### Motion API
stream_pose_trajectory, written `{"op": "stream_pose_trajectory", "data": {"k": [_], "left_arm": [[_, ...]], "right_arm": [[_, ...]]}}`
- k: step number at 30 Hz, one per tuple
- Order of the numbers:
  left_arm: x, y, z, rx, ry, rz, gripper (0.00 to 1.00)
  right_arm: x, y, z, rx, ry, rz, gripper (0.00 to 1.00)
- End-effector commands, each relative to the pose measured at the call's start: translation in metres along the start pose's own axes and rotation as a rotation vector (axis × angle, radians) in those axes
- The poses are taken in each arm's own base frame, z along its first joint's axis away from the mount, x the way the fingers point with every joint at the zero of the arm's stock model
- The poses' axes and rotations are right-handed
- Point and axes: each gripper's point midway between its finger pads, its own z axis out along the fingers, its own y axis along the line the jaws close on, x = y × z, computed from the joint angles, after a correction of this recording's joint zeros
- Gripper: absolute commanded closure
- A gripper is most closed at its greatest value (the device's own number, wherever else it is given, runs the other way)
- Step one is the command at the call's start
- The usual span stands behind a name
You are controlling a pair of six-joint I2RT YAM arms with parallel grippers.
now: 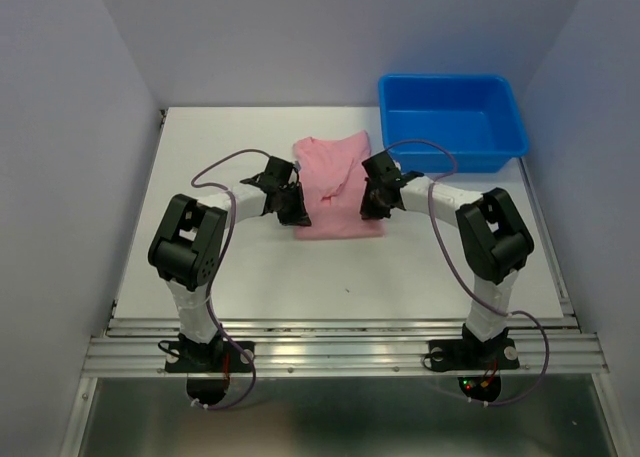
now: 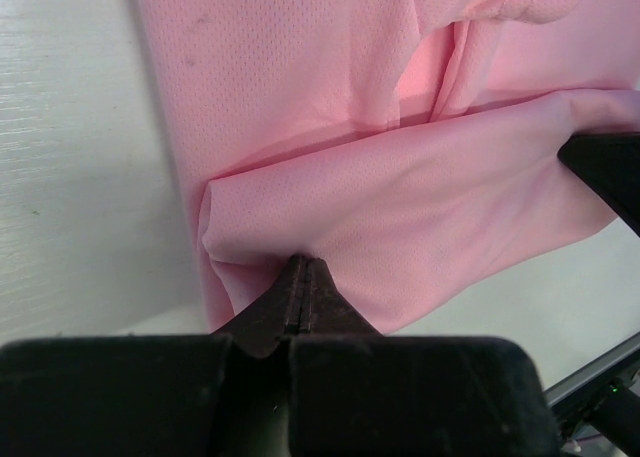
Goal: Roll the t-shirts
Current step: Roll the T-shirt to the center of the board.
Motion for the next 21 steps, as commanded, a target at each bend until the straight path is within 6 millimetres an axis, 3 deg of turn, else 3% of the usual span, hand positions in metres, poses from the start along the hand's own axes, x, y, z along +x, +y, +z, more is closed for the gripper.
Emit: {"op": "stream_pose_trajectory", "data": {"k": [1, 6, 11, 16, 21], "left_arm": [[0.009, 0.023, 0.000, -0.102, 0.027, 0.006, 1.00], [-0.011, 0.008, -0.014, -0.085, -0.011, 0.025, 1.00], [-0.035, -0.007, -0.020, -0.071, -0.054, 0.048, 1.00], [-0.038, 0.000, -0.006, -0.096, -0.042, 0.047, 1.00], [-0.015, 0.019, 0.010, -0.133, 0.022, 0.031, 1.00]], "right_arm": [[-0.018, -0.023, -0.015, 0.074, -0.058, -0.014, 0.99], [-0.036, -0.003, -0.030, 0.006, -0.096, -0.002, 0.99], [-0.030, -0.012, -0.012, 0.053, -0.075, -0.022, 0.99], [-0.013, -0.031, 0.012, 0.127, -0.035, -0.046, 0.99], [-0.008, -0.032, 0.014, 0.114, -0.022, -0.066, 0.99]]}}
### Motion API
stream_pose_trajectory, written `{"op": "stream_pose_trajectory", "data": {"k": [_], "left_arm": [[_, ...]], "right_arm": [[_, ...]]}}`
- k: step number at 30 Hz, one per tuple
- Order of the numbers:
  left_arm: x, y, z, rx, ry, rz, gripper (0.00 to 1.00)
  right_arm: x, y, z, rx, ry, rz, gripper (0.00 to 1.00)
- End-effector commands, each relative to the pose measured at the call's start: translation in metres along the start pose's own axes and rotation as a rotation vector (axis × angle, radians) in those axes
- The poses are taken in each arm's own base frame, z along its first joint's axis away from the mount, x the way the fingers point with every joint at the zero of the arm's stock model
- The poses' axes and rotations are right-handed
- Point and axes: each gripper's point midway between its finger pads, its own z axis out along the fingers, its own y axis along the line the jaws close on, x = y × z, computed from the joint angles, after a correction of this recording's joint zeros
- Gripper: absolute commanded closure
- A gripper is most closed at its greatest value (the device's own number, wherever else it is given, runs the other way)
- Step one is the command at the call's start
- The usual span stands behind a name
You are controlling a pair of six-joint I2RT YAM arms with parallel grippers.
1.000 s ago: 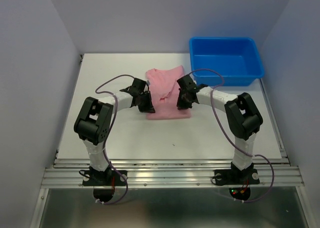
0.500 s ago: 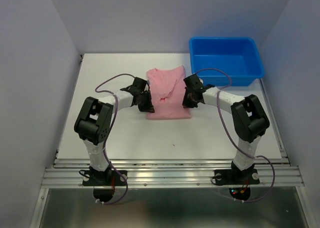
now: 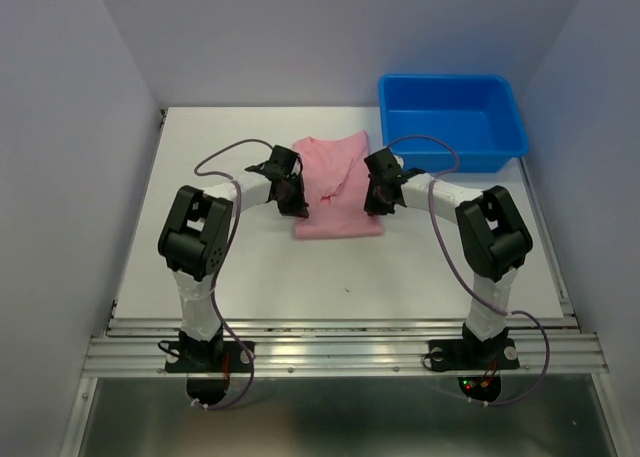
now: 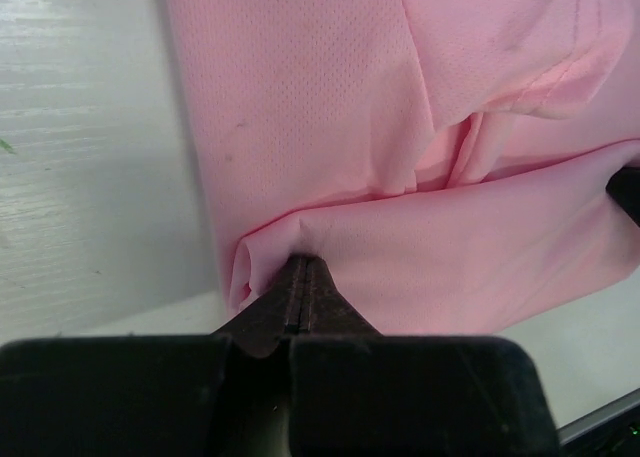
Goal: Roll the t-shirts
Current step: Roll the T-shirt to the center of the board.
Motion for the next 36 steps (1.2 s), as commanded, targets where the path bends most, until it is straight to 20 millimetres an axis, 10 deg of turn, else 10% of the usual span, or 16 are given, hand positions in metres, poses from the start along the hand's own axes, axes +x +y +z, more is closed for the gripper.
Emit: {"op": "stream_pose_trajectory", "data": {"k": [1, 19, 29, 32, 36], "left_arm": [[0.016, 0.016, 0.007, -0.043, 0.041, 0.004, 1.00], [0.135, 0.028, -0.053, -0.074, 0.192, 0.129, 1.00], [0.091, 0.010, -0.104, -0.134, 0.036, 0.309, 1.00], [0.070, 0.006, -0.112, -0.150, -0.049, 0.323, 1.00], [0.048, -0.009, -0.114, -0.169, -0.120, 0.356, 1.00]], "right_arm": [[0.009, -0.014, 0.010, 0.040, 0.021, -0.040, 0.99], [0.002, 0.014, 0.007, -0.110, 0.020, -0.248, 0.99], [-0.064, 0.044, -0.012, -0.112, -0.114, -0.308, 0.92], [-0.073, 0.042, -0.039, -0.113, -0.164, -0.233, 0.62], [-0.066, 0.027, -0.067, -0.099, -0.192, -0.108, 0.47]]}}
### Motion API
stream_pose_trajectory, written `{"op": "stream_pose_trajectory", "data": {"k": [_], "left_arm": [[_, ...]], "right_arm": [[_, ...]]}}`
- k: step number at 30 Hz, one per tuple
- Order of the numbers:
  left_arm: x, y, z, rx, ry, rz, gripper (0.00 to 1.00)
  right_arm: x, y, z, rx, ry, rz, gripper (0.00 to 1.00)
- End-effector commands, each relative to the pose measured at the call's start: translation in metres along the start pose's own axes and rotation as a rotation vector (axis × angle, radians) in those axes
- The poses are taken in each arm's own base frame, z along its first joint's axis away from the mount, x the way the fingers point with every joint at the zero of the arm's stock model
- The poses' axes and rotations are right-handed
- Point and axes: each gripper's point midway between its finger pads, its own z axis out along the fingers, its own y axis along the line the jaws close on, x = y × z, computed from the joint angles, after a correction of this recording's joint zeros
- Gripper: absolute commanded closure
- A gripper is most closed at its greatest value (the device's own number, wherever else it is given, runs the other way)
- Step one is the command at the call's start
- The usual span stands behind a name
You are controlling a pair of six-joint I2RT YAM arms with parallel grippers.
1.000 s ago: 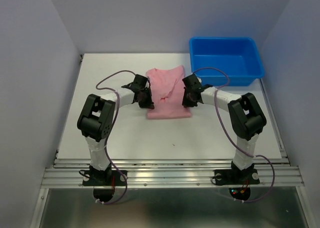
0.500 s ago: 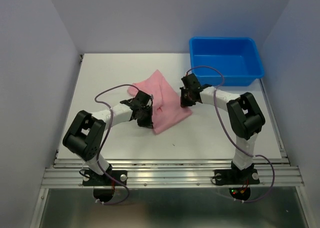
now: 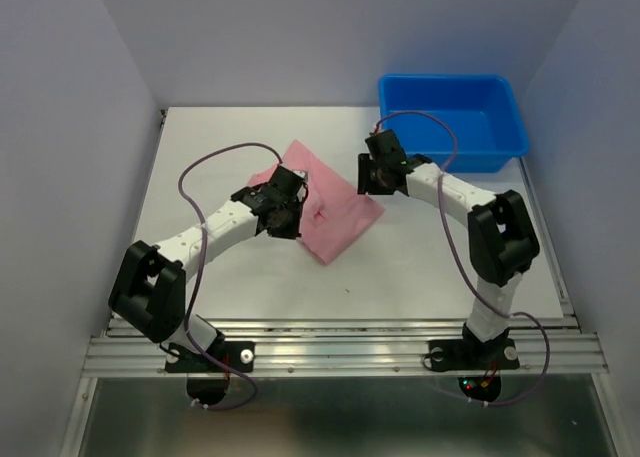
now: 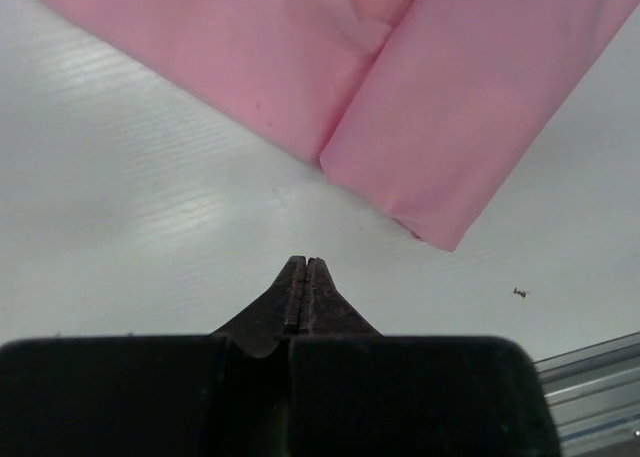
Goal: Roll the t-shirts
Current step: Roll the T-shirt to the center of the board.
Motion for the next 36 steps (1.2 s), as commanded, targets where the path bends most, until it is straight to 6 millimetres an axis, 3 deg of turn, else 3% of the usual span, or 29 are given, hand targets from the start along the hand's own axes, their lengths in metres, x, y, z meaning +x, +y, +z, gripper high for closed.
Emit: {"op": "stream_pose_trajectory", "data": {"k": [1, 5, 6, 9, 14, 18, 20, 22, 24, 30, 36], "left_arm": [[-0.034, -0.002, -0.013, -0.068, -0.113, 0.063, 1.00], [-0.051, -0.022, -0.015, -0.073, -0.195, 0.142, 0.90], [-0.054, -0.024, -0.015, -0.085, -0.209, 0.159, 0.80], [-0.054, -0.038, -0.009, -0.099, -0.233, 0.257, 0.61], [-0.047, -0.054, 0.006, -0.140, -0.222, 0.360, 0.60], [-0.039, -0.078, 0.014, -0.073, -0.189, 0.388, 0.59], [-0.033, -0.092, 0.016, -0.040, -0.186, 0.427, 0.52], [-0.027, -0.104, 0.018, -0.024, -0.189, 0.469, 0.36], [-0.024, -0.109, 0.021, -0.025, -0.187, 0.489, 0.29], [-0.012, -0.109, 0.048, -0.047, -0.141, 0.515, 0.30], [-0.017, -0.103, 0.062, -0.113, -0.147, 0.523, 0.30]], "right_arm": [[-0.010, -0.008, -0.051, 0.023, -0.089, 0.161, 0.41], [0.012, -0.020, -0.076, 0.028, -0.095, 0.268, 0.35], [0.016, -0.024, -0.080, 0.037, -0.100, 0.284, 0.29], [0.034, -0.038, -0.096, 0.060, -0.115, 0.338, 0.27], [0.061, -0.065, -0.113, 0.103, -0.141, 0.432, 0.23], [0.084, -0.085, -0.117, 0.124, -0.129, 0.486, 0.21], [0.096, -0.086, -0.117, 0.118, -0.109, 0.496, 0.20], [0.102, -0.090, -0.117, 0.121, -0.099, 0.506, 0.19], [0.102, -0.089, -0.117, 0.118, -0.099, 0.508, 0.18], [0.102, -0.089, -0.117, 0.114, -0.096, 0.502, 0.15], [0.103, -0.088, -0.114, 0.116, -0.085, 0.499, 0.15]]}}
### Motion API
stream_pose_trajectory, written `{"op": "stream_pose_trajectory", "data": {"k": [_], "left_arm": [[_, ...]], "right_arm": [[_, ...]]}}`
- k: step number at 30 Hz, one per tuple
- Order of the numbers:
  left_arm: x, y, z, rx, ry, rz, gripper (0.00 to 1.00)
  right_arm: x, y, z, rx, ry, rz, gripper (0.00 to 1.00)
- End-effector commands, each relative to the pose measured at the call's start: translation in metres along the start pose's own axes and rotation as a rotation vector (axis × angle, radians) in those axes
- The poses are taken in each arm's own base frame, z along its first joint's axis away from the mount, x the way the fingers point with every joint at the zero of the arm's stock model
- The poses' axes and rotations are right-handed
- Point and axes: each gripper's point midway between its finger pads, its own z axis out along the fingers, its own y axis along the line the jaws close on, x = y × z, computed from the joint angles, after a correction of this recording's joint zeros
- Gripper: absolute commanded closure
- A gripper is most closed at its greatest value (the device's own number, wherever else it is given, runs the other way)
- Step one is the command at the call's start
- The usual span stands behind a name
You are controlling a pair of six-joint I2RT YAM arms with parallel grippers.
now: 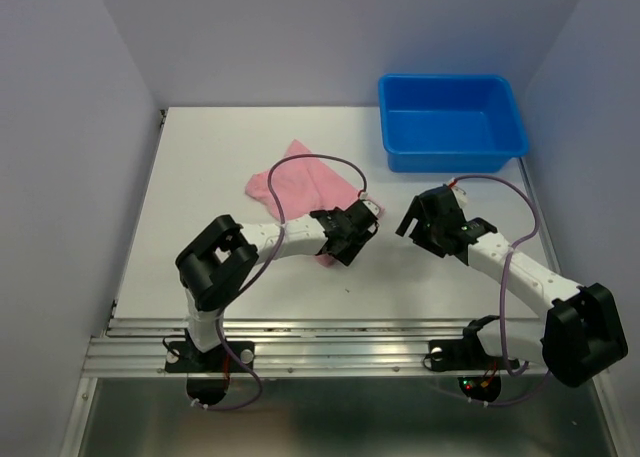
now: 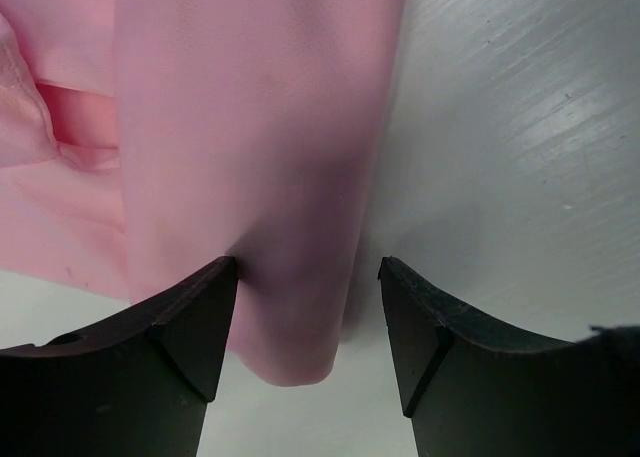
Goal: Roll the t-shirts
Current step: Roll the T-shirt to the center of the board.
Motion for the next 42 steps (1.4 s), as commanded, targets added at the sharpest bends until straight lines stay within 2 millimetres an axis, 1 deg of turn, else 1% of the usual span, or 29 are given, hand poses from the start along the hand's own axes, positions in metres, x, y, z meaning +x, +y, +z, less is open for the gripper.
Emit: {"op": "stream_pose_trajectory", "data": {"k": [1, 5, 6, 9, 10, 11, 12, 15, 19, 20, 21, 22, 23, 24, 25, 26, 27, 28, 29, 31, 32, 33, 36, 37, 38, 40, 42], "left_arm": [[-0.027, 0.007, -0.001, -0.045, -0.070, -0.004, 0.31], [-0.026, 0.004, 0.010, -0.049, -0.059, 0.002, 0.42], [-0.025, 0.003, 0.012, -0.047, -0.052, 0.004, 0.49], [-0.026, 0.003, 0.015, -0.039, -0.053, 0.001, 0.62], [-0.028, 0.000, 0.014, -0.016, -0.056, -0.002, 0.76], [-0.029, -0.001, 0.013, 0.014, -0.057, -0.011, 0.93], [-0.031, -0.002, 0.012, 0.033, -0.059, -0.016, 1.00], [-0.036, -0.005, 0.007, 0.097, -0.065, -0.032, 1.00], [-0.041, -0.018, -0.007, 0.219, -0.092, -0.065, 1.00], [-0.042, -0.020, -0.009, 0.239, -0.094, -0.074, 1.00], [-0.043, -0.018, -0.010, 0.248, -0.097, -0.090, 1.00], [-0.042, -0.027, -0.015, 0.308, -0.096, -0.095, 1.00], [-0.041, -0.029, -0.017, 0.330, -0.096, -0.103, 1.00], [-0.039, -0.032, -0.021, 0.375, -0.095, -0.119, 1.00], [-0.041, -0.033, -0.023, 0.394, -0.104, -0.130, 1.00], [-0.041, -0.035, -0.024, 0.410, -0.108, -0.134, 1.00], [-0.038, -0.037, -0.025, 0.429, -0.101, -0.137, 1.00], [-0.039, -0.037, -0.025, 0.434, -0.106, -0.142, 1.00], [-0.038, -0.038, -0.026, 0.440, -0.103, -0.141, 1.00], [-0.036, -0.039, -0.026, 0.454, -0.102, -0.147, 1.00], [-0.034, -0.040, -0.026, 0.458, -0.099, -0.145, 1.00], [-0.032, -0.041, -0.026, 0.464, -0.097, -0.147, 1.00], [-0.033, -0.040, -0.028, 0.475, -0.104, -0.150, 1.00], [-0.031, -0.041, -0.027, 0.477, -0.098, -0.147, 1.00], [-0.029, -0.041, -0.027, 0.476, -0.094, -0.146, 1.00], [-0.026, -0.041, -0.024, 0.475, -0.085, -0.145, 1.00], [-0.024, -0.041, -0.023, 0.471, -0.079, -0.145, 1.00]], "right_arm": [[-0.007, 0.006, -0.001, -0.019, -0.020, 0.017, 0.15], [-0.006, 0.005, 0.000, -0.018, -0.017, 0.016, 0.15], [-0.005, 0.005, 0.000, -0.018, -0.015, 0.017, 0.15], [-0.005, 0.006, -0.002, -0.027, -0.016, 0.022, 0.14], [-0.005, 0.007, -0.002, -0.029, -0.014, 0.020, 0.15], [-0.005, 0.007, -0.002, -0.034, -0.012, 0.023, 0.15], [-0.004, 0.008, -0.002, -0.036, -0.010, 0.022, 0.15], [-0.001, 0.012, -0.001, -0.063, 0.006, 0.030, 0.14], [0.013, 0.026, 0.003, -0.150, 0.060, 0.065, 0.08], [0.019, 0.033, 0.003, -0.188, 0.093, 0.080, 0.07], [0.017, 0.043, 0.004, -0.235, 0.086, 0.093, 0.07], [0.024, 0.044, 0.007, -0.253, 0.107, 0.096, 0.05], [0.028, 0.052, 0.005, -0.298, 0.137, 0.113, 0.05], [0.024, 0.063, 0.005, -0.350, 0.125, 0.126, 0.05], [0.031, 0.066, 0.007, -0.371, 0.156, 0.141, 0.04], [0.031, 0.071, 0.009, -0.391, 0.157, 0.150, 0.04], [0.026, 0.080, 0.011, -0.425, 0.144, 0.158, 0.04], [0.028, 0.083, 0.013, -0.437, 0.159, 0.163, 0.04], [0.032, 0.084, 0.020, -0.431, 0.178, 0.175, 0.04], [0.034, 0.091, 0.028, -0.452, 0.189, 0.196, 0.04], [0.032, 0.093, 0.027, -0.465, 0.182, 0.201, 0.04], [0.034, 0.094, 0.034, -0.455, 0.192, 0.206, 0.04], [0.038, 0.100, 0.044, -0.476, 0.215, 0.228, 0.07], [0.041, 0.103, 0.045, -0.489, 0.235, 0.239, 0.12], [0.041, 0.106, 0.048, -0.503, 0.238, 0.245, 0.14], [0.042, 0.109, 0.049, -0.515, 0.248, 0.261, 0.19], [0.041, 0.111, 0.049, -0.524, 0.244, 0.275, 0.20]]}}
